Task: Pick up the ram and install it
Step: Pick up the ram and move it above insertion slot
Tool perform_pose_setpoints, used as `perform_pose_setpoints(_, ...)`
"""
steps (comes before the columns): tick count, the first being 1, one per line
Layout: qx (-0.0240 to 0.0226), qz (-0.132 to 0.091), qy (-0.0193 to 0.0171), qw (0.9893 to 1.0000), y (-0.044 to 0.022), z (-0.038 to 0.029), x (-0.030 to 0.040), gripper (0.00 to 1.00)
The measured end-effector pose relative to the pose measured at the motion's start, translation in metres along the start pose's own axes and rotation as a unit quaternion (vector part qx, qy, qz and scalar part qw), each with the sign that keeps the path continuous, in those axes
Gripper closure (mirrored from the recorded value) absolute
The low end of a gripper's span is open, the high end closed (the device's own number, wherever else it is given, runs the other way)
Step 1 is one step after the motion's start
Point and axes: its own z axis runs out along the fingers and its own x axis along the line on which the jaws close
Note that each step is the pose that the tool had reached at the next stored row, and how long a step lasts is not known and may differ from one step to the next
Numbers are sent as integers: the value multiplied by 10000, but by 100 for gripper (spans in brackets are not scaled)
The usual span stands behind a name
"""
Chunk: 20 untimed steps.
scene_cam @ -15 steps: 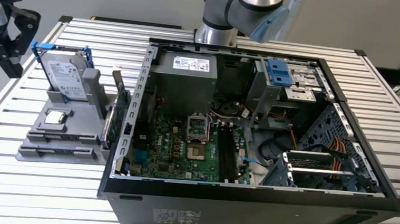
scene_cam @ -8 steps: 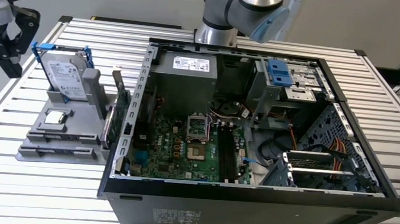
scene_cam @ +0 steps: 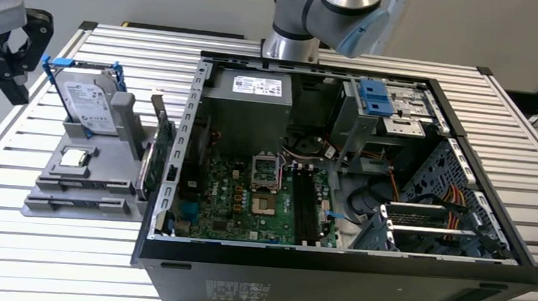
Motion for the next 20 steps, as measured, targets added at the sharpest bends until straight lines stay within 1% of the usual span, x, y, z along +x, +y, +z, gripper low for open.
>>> perform_pose_setpoints(4, -5, -249, 12, 9997, 0, 0, 0, 100)
perform_pose_setpoints(8, -9, -490, 24, 9988, 0, 0, 0, 100)
perform_pose_setpoints(11, -12, -676, 33, 9977, 0, 0, 0, 100)
perform_pose_setpoints(15, -17, -905, 44, 9959, 0, 0, 0, 100)
perform_pose_setpoints(20, -20, -1106, 54, 9938, 0, 0, 0, 100)
